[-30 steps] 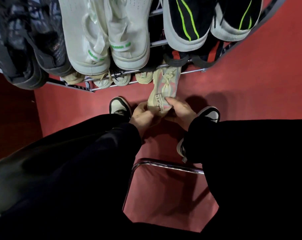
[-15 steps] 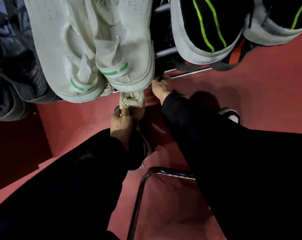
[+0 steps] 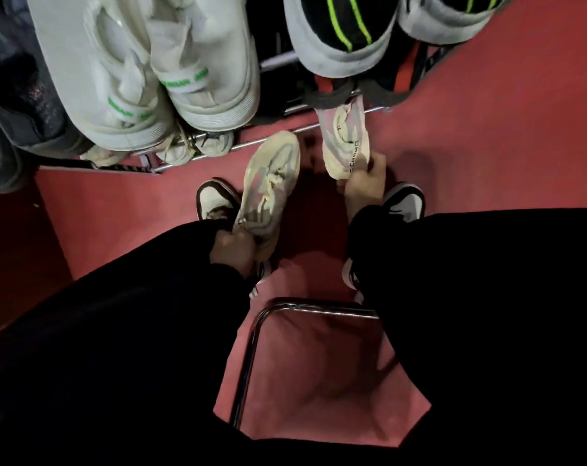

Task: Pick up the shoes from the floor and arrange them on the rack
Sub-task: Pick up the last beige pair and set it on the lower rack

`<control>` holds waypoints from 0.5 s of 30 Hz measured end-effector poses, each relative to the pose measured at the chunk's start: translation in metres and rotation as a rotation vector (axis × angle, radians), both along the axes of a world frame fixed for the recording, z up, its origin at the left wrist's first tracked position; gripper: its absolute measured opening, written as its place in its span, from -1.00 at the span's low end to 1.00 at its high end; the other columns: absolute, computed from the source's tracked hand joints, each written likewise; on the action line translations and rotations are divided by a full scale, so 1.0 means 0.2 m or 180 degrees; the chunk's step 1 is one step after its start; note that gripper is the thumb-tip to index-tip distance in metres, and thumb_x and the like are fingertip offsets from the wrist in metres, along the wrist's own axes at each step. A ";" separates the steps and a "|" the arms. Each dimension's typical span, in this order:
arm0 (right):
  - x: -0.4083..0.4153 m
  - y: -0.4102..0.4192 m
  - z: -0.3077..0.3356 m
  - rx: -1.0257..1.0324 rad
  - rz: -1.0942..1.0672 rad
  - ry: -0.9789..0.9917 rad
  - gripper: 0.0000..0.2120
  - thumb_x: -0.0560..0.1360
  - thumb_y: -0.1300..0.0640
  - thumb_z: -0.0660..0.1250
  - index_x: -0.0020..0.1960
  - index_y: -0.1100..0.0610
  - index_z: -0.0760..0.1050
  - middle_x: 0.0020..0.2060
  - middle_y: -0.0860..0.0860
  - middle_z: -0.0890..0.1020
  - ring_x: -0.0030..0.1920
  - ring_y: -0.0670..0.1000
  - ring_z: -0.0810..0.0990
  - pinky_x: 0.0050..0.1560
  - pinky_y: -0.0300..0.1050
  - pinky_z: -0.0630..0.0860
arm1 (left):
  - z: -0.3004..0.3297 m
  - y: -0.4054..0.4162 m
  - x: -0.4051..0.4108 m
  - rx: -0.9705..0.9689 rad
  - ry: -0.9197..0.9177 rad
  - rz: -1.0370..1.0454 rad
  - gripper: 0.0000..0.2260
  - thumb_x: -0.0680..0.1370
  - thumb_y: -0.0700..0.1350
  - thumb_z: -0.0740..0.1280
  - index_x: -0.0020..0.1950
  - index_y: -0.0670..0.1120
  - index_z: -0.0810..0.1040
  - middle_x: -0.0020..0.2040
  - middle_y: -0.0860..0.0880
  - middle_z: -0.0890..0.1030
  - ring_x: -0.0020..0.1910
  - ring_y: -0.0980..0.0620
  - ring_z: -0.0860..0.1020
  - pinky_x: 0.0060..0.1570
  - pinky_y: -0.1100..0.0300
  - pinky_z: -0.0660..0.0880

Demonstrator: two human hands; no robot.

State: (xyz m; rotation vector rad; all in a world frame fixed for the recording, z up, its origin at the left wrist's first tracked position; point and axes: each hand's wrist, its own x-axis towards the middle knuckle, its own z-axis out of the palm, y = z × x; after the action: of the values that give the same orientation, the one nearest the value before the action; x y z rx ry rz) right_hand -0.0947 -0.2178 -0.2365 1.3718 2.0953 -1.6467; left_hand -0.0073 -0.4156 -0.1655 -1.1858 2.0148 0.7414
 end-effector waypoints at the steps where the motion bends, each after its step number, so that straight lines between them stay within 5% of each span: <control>1: 0.01 0.03 0.02 -0.0055 -0.0061 -0.0003 -0.88 0.62 0.02 0.20 0.09 0.02 0.46 -0.36 0.04 0.59 -0.47 0.08 0.55 -0.43 -0.06 0.52 | 0.01 0.03 0.03 0.0006 -0.0041 0.0038 -0.52 0.58 -0.16 -0.12 0.22 -0.36 0.48 0.15 -0.33 0.58 0.16 -0.33 0.56 0.09 -0.06 0.50; 4: 0.03 0.05 0.08 -0.0119 -0.0081 -0.0019 -0.92 0.65 0.09 0.20 0.10 0.04 0.44 -0.36 0.06 0.59 -0.55 0.01 0.49 -0.53 -0.17 0.44 | 0.07 0.12 0.04 0.0483 0.0175 0.1014 -0.62 0.64 -0.12 0.06 0.31 -0.31 0.48 -0.04 -0.12 0.60 0.22 -0.28 0.56 0.18 -0.06 0.55; 6: 0.03 0.04 0.08 -0.0310 -0.0018 -0.0058 -0.87 0.66 0.07 0.20 0.14 0.09 0.45 -0.19 0.17 0.66 -0.52 0.02 0.53 -0.51 -0.18 0.46 | 0.08 0.15 0.00 0.0597 0.0381 0.1615 -0.63 0.64 -0.08 0.14 0.33 -0.25 0.49 0.05 -0.15 0.63 0.24 -0.25 0.57 0.19 -0.03 0.56; 10: 0.02 -0.02 0.14 -0.0811 -0.0019 -0.0203 -0.82 0.68 0.08 0.19 0.20 0.16 0.41 -0.08 0.20 0.63 -0.52 -0.04 0.53 -0.51 -0.18 0.51 | 0.04 0.13 -0.22 0.0660 0.0789 0.1769 -0.64 0.64 -0.12 0.11 0.32 -0.29 0.48 0.09 -0.20 0.57 0.13 -0.23 0.59 -0.15 0.33 0.50; 13: 0.05 -0.03 0.12 -0.1099 -0.0021 -0.0188 -0.88 0.68 0.07 0.23 0.10 0.12 0.38 -0.17 0.09 0.59 -0.45 -0.06 0.56 -0.44 -0.11 0.56 | -0.01 0.13 -0.42 0.0711 0.1032 0.1893 -0.59 0.58 -0.06 0.20 0.37 -0.22 0.41 0.21 -0.25 0.57 0.13 -0.23 0.60 0.08 0.07 0.56; 15: 0.07 -0.01 0.10 -0.1263 -0.0012 -0.0274 -0.87 0.67 0.04 0.24 0.00 0.09 0.38 -0.21 0.06 0.59 -0.41 0.00 0.58 -0.40 -0.11 0.56 | -0.09 0.11 -0.52 0.0518 0.1086 0.1797 -0.62 0.54 0.01 0.24 0.27 -0.17 0.38 0.10 -0.22 0.54 0.07 -0.20 0.60 0.14 -0.05 0.57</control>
State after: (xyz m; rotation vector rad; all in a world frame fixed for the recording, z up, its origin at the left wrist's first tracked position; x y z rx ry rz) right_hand -0.0812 -0.2204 -0.2159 1.2865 1.6053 -1.8407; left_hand -0.1115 -0.3943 -0.1828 -1.6365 1.8331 1.4382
